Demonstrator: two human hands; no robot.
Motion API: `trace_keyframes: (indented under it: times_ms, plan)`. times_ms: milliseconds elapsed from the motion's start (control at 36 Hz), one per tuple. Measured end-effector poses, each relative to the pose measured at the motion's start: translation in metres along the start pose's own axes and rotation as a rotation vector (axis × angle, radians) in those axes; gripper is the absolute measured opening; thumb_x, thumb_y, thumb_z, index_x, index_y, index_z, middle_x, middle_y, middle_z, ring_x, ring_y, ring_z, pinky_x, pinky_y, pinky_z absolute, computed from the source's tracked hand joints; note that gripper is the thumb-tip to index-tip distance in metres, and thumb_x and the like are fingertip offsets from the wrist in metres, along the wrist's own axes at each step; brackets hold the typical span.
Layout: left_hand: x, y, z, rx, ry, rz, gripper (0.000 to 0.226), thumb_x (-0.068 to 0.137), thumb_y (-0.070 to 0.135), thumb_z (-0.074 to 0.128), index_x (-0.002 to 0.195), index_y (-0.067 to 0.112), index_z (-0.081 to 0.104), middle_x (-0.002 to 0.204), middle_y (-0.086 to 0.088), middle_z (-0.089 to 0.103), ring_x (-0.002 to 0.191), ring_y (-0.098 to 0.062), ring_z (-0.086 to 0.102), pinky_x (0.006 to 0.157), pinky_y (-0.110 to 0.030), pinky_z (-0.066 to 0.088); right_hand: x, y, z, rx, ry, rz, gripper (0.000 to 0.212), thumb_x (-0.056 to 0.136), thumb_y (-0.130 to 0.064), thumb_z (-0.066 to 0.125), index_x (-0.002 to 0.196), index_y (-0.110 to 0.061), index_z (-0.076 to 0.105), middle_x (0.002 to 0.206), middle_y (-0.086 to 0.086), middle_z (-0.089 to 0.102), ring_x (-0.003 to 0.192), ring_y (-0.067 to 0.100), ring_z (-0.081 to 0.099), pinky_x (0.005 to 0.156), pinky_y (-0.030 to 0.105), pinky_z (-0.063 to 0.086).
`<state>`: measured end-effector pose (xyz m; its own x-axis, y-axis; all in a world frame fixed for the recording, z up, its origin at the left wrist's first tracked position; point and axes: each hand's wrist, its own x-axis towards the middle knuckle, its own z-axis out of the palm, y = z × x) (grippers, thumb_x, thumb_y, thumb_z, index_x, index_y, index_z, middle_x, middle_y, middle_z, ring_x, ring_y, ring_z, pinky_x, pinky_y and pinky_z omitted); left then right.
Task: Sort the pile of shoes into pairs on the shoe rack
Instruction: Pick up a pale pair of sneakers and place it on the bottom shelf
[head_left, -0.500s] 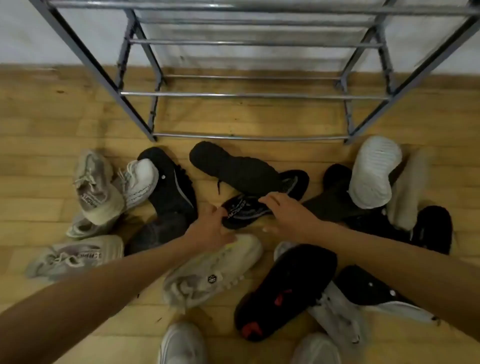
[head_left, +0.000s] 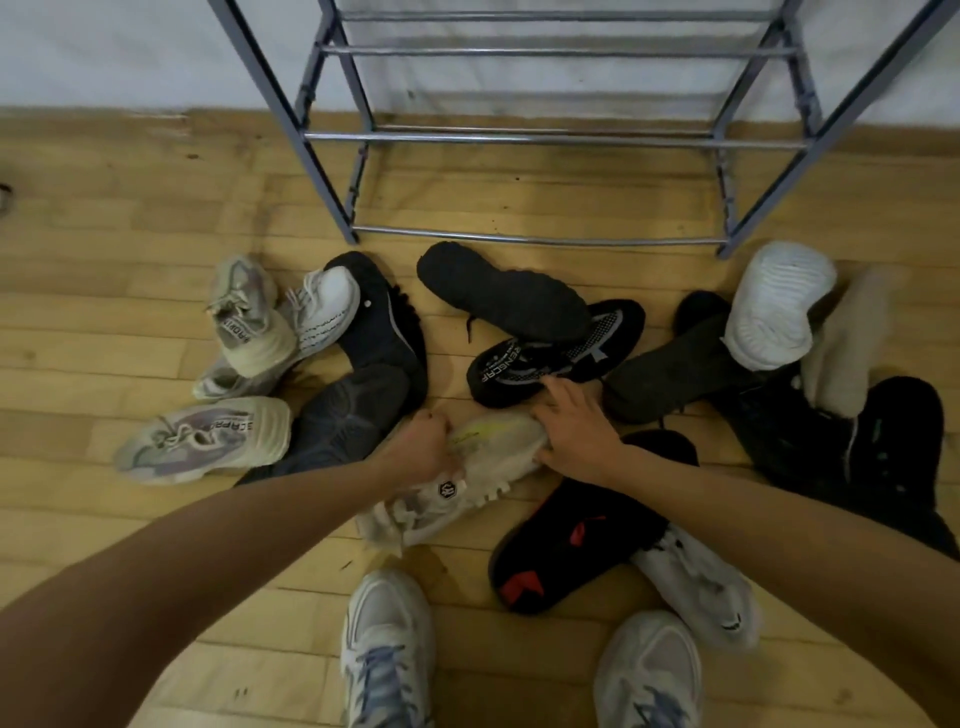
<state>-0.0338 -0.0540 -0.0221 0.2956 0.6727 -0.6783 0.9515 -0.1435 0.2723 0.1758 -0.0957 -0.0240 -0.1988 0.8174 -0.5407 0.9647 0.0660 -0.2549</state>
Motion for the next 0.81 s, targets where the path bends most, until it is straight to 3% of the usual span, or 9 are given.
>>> trace_keyframes:
  times_ms: [56,111,167,222,389,528,667,750,806]
  plan:
    - [-0.005,0.002,-0.001,-0.004,0.013,0.014,0.058,0.075,0.033,0.076,0.121,0.008,0.051,0.123,-0.014,0.047,0.11,-0.032,0.049,0.091,-0.038,0.044,-0.003,-0.007,-0.001,0.035,0.005,0.04,0.05,0.091,-0.026,0.053,0.135,-0.008,0.037,0.157,0.014,0.004,0.146,0.033,0.002,0.115,0.047,0.017]
    - [-0.011,0.002,0.0,-0.057,0.033,0.01,0.053,0.078,0.029,0.075,0.12,0.007,0.053,0.123,-0.014,0.047,0.109,-0.031,0.051,0.09,-0.036,0.043,-0.005,-0.013,-0.004,0.087,0.007,0.072,0.045,0.089,-0.023,0.055,0.129,-0.008,0.039,0.148,0.016,0.024,0.137,0.035,0.023,0.108,0.044,0.03]
    - [-0.015,-0.001,0.0,-0.119,0.07,0.018,0.05,0.079,0.028,0.074,0.121,0.009,0.055,0.119,-0.011,0.046,0.108,-0.031,0.051,0.089,-0.034,0.042,-0.006,-0.017,-0.009,0.175,-0.006,0.087,0.039,0.088,-0.021,0.056,0.122,-0.011,0.039,0.129,0.014,0.046,0.115,0.031,0.048,0.09,0.041,0.046]
    - [-0.019,-0.005,-0.002,-0.183,0.132,0.044,0.046,0.08,0.028,0.074,0.119,0.011,0.057,0.108,-0.005,0.043,0.105,-0.03,0.052,0.084,-0.031,0.04,-0.009,-0.019,-0.015,0.302,0.0,0.106,0.037,0.09,-0.023,0.055,0.12,-0.012,0.038,0.115,0.012,0.056,0.099,0.029,0.058,0.077,0.039,0.049]
    - [-0.02,-0.005,-0.021,-0.628,0.309,-0.003,0.046,0.079,0.028,0.074,0.12,0.013,0.061,0.11,-0.008,0.058,0.102,-0.026,0.058,0.088,-0.036,0.051,-0.009,-0.021,-0.044,0.873,0.23,0.236,0.042,0.09,-0.033,0.062,0.123,-0.014,0.044,0.108,-0.003,0.053,0.106,0.018,0.054,0.088,0.032,0.046]
    - [-0.011,0.014,-0.036,-1.07,0.326,-0.076,0.047,0.081,0.03,0.072,0.121,0.009,0.059,0.109,-0.007,0.067,0.095,-0.021,0.065,0.073,-0.031,0.056,-0.003,-0.023,-0.047,0.965,0.125,0.278,0.057,0.083,-0.044,0.066,0.129,-0.019,0.044,0.116,-0.004,0.055,0.112,0.017,0.054,0.099,0.041,0.047]
    - [0.002,0.034,-0.039,-1.307,0.238,-0.062,0.045,0.086,0.023,0.068,0.126,0.005,0.057,0.114,-0.008,0.066,0.097,-0.019,0.065,0.072,-0.027,0.055,-0.004,-0.015,-0.037,0.935,0.203,0.25,0.033,0.086,-0.026,0.066,0.116,-0.018,0.056,0.11,0.0,0.063,0.1,0.016,0.06,0.084,0.033,0.052]
    - [0.006,0.045,-0.039,-1.335,0.193,-0.025,0.045,0.089,0.019,0.065,0.13,0.005,0.054,0.113,-0.005,0.065,0.098,-0.019,0.064,0.079,-0.031,0.056,-0.007,-0.005,-0.037,0.89,0.285,0.265,0.022,0.088,-0.015,0.061,0.109,-0.016,0.058,0.1,0.0,0.062,0.096,0.018,0.059,0.066,0.023,0.044]
    - [0.007,0.052,-0.039,-1.319,0.157,0.012,0.046,0.089,0.015,0.064,0.132,0.008,0.051,0.109,0.0,0.064,0.101,-0.022,0.064,0.085,-0.036,0.055,-0.009,0.001,-0.037,0.894,0.342,0.301,0.019,0.089,-0.012,0.059,0.107,-0.014,0.058,0.096,0.0,0.061,0.092,0.018,0.059,0.065,0.023,0.044]
